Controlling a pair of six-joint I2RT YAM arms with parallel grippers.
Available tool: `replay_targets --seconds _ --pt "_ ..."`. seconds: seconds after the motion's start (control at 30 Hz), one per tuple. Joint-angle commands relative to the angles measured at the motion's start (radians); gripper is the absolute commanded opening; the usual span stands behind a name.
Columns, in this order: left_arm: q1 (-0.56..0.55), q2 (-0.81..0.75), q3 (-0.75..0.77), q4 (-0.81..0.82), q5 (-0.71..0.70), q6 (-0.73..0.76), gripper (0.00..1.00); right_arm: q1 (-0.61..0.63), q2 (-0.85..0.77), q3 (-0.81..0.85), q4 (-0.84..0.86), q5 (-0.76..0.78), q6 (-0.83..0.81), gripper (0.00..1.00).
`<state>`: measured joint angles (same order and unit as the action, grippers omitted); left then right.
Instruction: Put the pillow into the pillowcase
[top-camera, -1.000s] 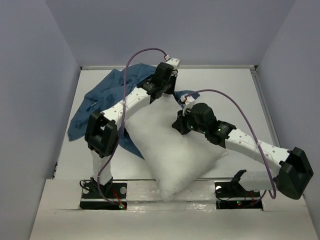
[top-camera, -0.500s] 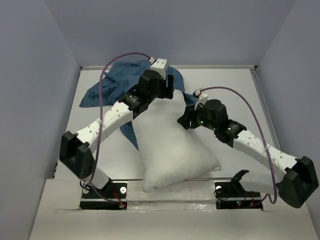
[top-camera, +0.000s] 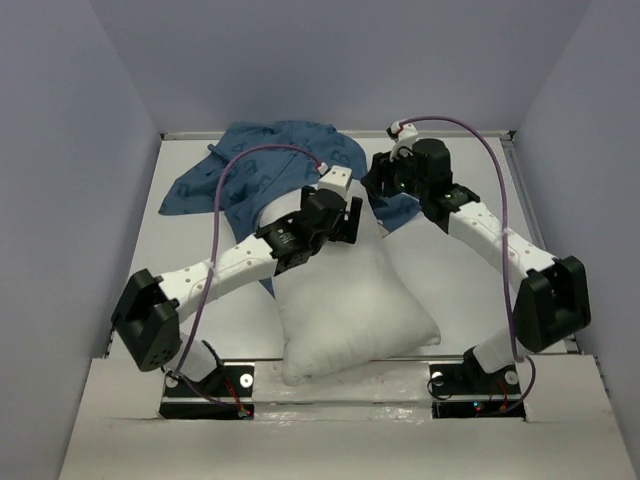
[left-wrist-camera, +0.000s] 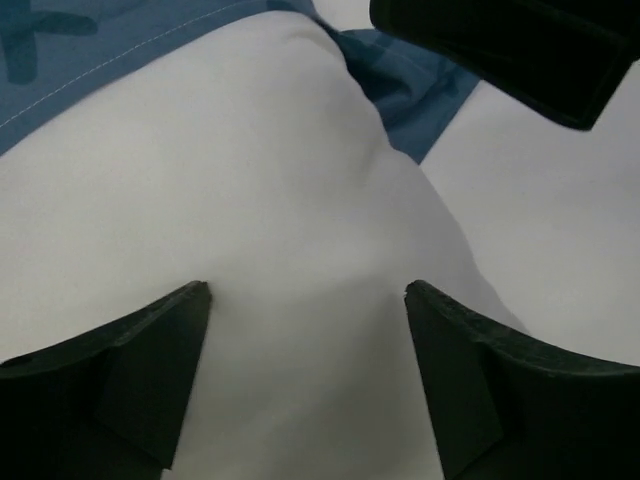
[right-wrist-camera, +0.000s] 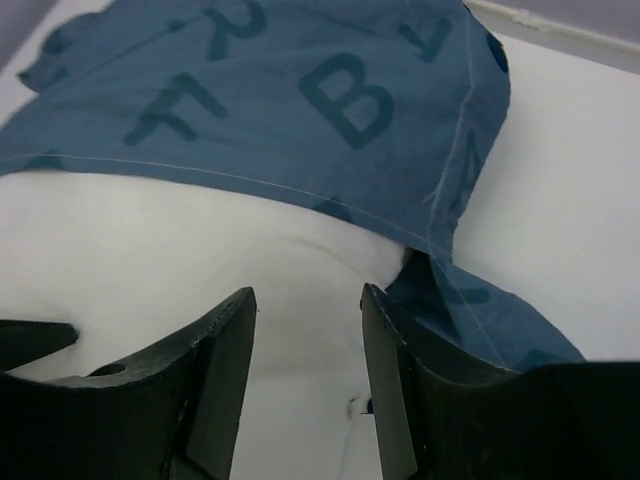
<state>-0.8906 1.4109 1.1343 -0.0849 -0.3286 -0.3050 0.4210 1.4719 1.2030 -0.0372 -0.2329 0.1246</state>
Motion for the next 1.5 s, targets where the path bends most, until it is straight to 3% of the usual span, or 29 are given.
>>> replay_targets --seconds 0.0,0.03,0.07,0.1,0.13,0.27,0.67,1.03,1.2,1.3,1.47 --pt "-0.005 0.159 0.062 -0.039 -0.221 0.073 0.72 -0.031 0.100 0.104 0.026 0.072 -0.112 0.51" --pt "0.004 0.167 0.039 -0.052 -0.251 0.076 0.47 -0.043 0.122 0.121 0.025 0.081 -0.149 0.50" --pt "0.018 0.165 -0.011 -0.062 -0.263 0.069 0.30 -0.044 0.154 0.133 0.019 0.084 -0.161 0.50" --pt "0.034 0.125 -0.042 -0.064 -0.253 0.029 0.06 -0.044 0.169 0.147 0.008 0.063 -0.174 0.50" --pt "0.065 0.094 -0.120 -0.049 -0.244 0.020 0.01 -0.044 0.192 0.148 0.002 0.044 -0.193 0.50" --pt "0.116 -0.038 -0.209 -0.019 -0.199 -0.013 0.00 -0.044 0.211 0.118 0.000 0.023 -0.207 0.52" --pt "0.142 -0.047 -0.249 -0.016 -0.129 -0.043 0.00 -0.012 0.346 0.187 -0.024 -0.101 -0.272 0.55" --pt "0.151 -0.069 -0.240 -0.012 -0.104 -0.034 0.00 0.056 0.450 0.290 0.088 0.144 -0.322 0.57" --pt "0.151 -0.066 -0.235 -0.010 -0.096 -0.032 0.00 0.067 0.488 0.302 0.155 0.228 -0.352 0.49" --pt "0.151 -0.079 -0.232 -0.015 -0.112 -0.028 0.00 0.076 0.498 0.290 0.197 0.358 -0.364 0.41" --pt "0.153 -0.076 -0.216 -0.016 -0.113 -0.022 0.00 0.087 0.490 0.288 0.243 0.254 -0.367 0.26"
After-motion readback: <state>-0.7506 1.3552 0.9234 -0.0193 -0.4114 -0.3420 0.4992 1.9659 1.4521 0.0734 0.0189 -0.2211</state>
